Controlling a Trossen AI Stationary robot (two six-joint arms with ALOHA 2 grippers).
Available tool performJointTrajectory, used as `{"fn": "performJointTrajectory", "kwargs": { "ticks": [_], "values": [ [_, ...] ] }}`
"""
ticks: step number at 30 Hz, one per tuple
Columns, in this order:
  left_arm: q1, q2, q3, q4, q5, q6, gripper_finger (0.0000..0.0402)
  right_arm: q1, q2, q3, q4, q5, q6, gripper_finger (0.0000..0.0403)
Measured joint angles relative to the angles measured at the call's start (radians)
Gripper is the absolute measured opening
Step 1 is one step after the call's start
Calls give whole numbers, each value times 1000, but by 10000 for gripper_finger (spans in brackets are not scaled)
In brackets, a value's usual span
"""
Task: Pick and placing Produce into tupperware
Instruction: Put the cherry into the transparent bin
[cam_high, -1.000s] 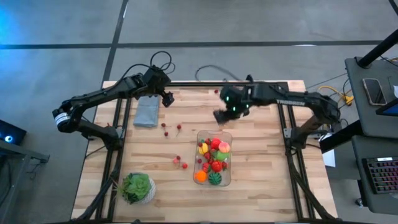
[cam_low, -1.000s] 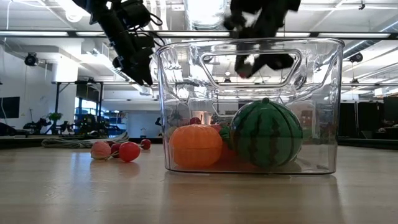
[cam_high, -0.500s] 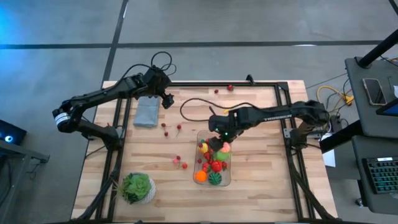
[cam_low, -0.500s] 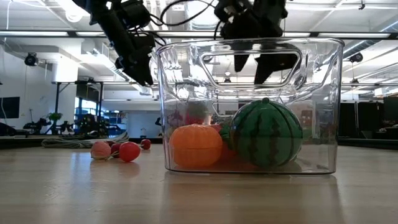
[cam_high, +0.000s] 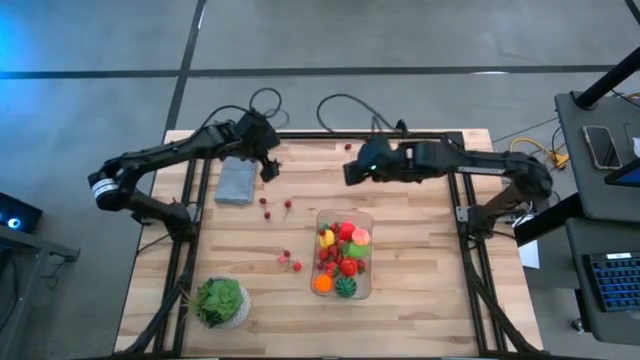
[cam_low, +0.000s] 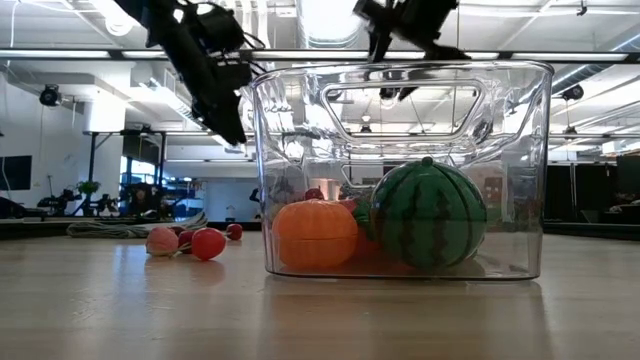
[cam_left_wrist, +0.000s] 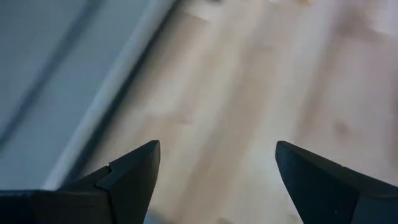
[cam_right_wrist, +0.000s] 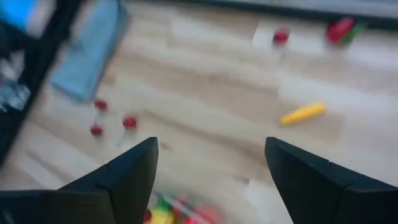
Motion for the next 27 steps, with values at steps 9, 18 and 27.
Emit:
{"fn": "performJointTrajectory", "kwargs": {
  "ticks": [9, 18, 27],
  "values": [
    [-1, 149, -50, -3, 274, -86, 285, -72, -114, 0, -5, 119, -40, 287],
    [-54, 271, -57, -81, 281, -72, 238, -155, -125, 0, -28, 120, -171, 287],
    [-224, 235, -103, 16, 149, -61, 228, -216, -117, -6, -149, 75, -345, 286]
  ]
}}
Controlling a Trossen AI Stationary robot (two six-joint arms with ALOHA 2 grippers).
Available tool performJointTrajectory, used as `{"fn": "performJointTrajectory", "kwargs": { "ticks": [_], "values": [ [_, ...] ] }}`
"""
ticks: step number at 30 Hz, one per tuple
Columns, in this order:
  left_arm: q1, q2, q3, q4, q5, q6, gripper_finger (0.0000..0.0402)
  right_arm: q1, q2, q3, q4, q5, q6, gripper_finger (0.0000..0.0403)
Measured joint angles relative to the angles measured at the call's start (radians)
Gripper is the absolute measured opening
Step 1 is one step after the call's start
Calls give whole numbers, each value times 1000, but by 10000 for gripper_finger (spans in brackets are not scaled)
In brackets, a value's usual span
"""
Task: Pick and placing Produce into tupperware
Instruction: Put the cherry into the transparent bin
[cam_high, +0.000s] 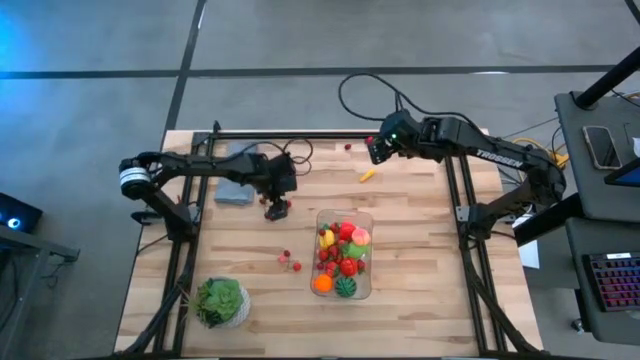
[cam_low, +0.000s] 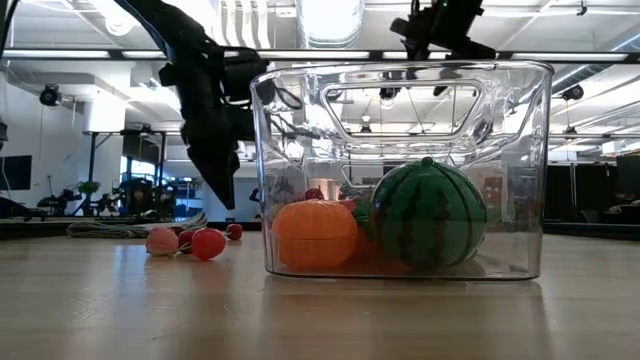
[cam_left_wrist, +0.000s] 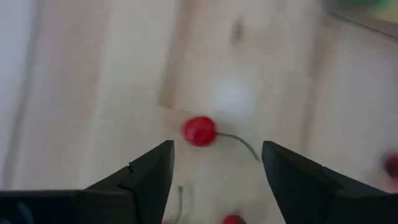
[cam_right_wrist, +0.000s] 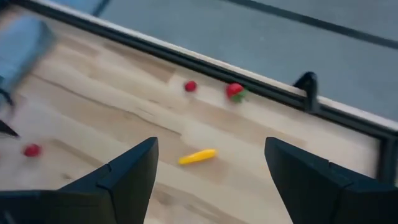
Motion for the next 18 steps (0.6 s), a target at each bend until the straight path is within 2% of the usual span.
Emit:
{"fn": "performJointTrajectory", "kwargs": {
  "ticks": [4, 6, 13, 18],
  "values": [
    [-35, 0, -12, 24, -141, -164, 228, -41, 0, -5, -3, 0, -104, 287],
    [-40, 0, -12, 31, -171, -204, 228, -65, 0, -5, -2, 0, -144, 286],
    [-41, 15, -18, 60, -119, -354, 228, -135, 0, -5, -3, -9, -191, 284],
    [-48, 29, -23, 66, -126, -472, 228, -155, 0, -5, -2, -9, -234, 280]
  ]
}}
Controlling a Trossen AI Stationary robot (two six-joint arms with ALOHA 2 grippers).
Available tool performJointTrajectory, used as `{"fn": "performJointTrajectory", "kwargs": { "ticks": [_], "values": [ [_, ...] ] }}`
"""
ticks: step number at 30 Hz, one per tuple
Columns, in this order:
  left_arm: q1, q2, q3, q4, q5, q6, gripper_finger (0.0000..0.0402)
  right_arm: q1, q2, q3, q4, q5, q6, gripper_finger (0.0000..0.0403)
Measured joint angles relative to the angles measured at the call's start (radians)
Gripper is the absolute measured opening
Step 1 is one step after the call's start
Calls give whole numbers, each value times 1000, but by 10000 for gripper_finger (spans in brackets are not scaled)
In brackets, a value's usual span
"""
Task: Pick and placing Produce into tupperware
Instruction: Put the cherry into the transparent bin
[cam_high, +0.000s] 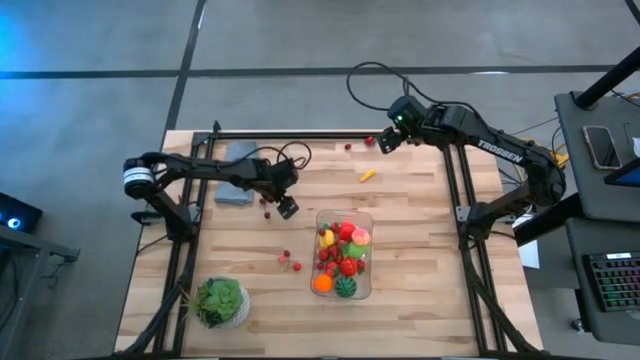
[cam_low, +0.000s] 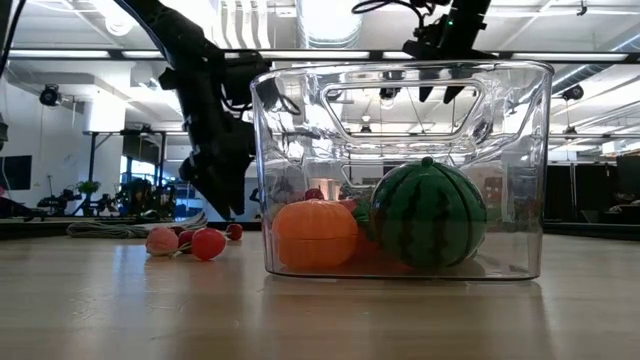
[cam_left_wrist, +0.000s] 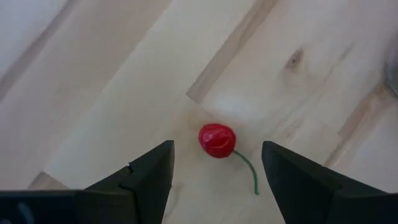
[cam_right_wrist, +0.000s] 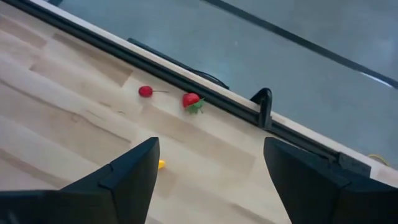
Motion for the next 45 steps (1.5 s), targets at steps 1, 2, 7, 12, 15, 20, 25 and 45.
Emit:
{"fn": "performJointTrajectory", "kwargs": {
  "ticks": [1, 2, 7, 12, 15, 20, 25, 45],
  "values": [
    [-3, 2, -1, 2, -12, -16, 228, -4, 0, 0, 1, -1, -8, 279],
    [-5, 6, -1, 4, -17, -34, 228, -5, 0, 0, 3, -1, -15, 279],
    [-4, 29, -2, 3, -18, -175, 228, -32, 0, 0, 11, -1, -42, 281],
    [-4, 45, 1, 2, -12, -351, 228, -58, 0, 0, 15, -1, -36, 281],
    [-4, 45, 5, 4, -12, -410, 228, -69, 0, 0, 19, -1, -33, 280],
    [-5, 46, 5, 5, -17, -425, 228, -74, 0, 1, 23, -1, -23, 277],
    [-4, 46, 3, 10, -20, -425, 228, -74, 0, 1, 23, -1, 20, 278],
    [-17, 101, 6, 53, 10, -425, 162, -72, -1, 2, 15, -52, 73, 274]
  ]
}}
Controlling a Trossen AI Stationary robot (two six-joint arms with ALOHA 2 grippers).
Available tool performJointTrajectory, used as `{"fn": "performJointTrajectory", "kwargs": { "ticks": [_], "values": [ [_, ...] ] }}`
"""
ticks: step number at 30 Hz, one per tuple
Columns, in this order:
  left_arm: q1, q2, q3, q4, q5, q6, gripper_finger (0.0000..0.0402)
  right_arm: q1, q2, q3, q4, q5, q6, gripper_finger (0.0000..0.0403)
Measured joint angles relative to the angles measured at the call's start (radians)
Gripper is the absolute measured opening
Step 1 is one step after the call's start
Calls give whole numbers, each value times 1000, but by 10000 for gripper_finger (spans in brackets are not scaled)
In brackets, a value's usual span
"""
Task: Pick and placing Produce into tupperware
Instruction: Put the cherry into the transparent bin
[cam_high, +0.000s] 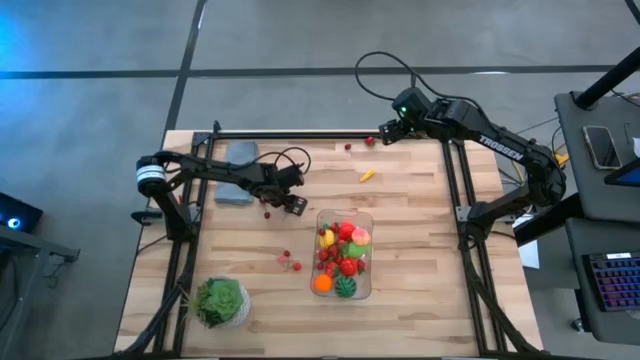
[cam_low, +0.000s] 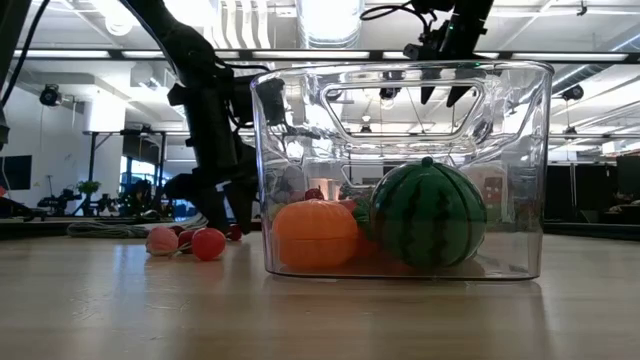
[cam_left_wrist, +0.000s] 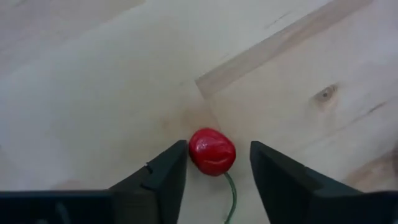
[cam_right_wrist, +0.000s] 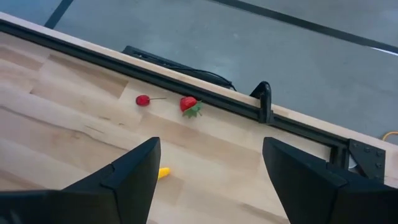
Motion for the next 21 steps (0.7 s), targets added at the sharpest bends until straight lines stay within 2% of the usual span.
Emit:
{"fn": "performJointTrajectory", "kwargs": {
  "ticks": [7, 11, 21],
  "values": [
    [-26, 0, 0, 0, -10, 1, 118, 0, 0, 0, 0, 0, 0, 270],
    [-36, -1, 0, 1, -49, 11, 102, 0, 0, 0, 0, 0, 0, 271],
    [-37, -7, 27, 7, -102, 135, 86, 0, 0, -1, 0, 0, 0, 269]
  ]
}}
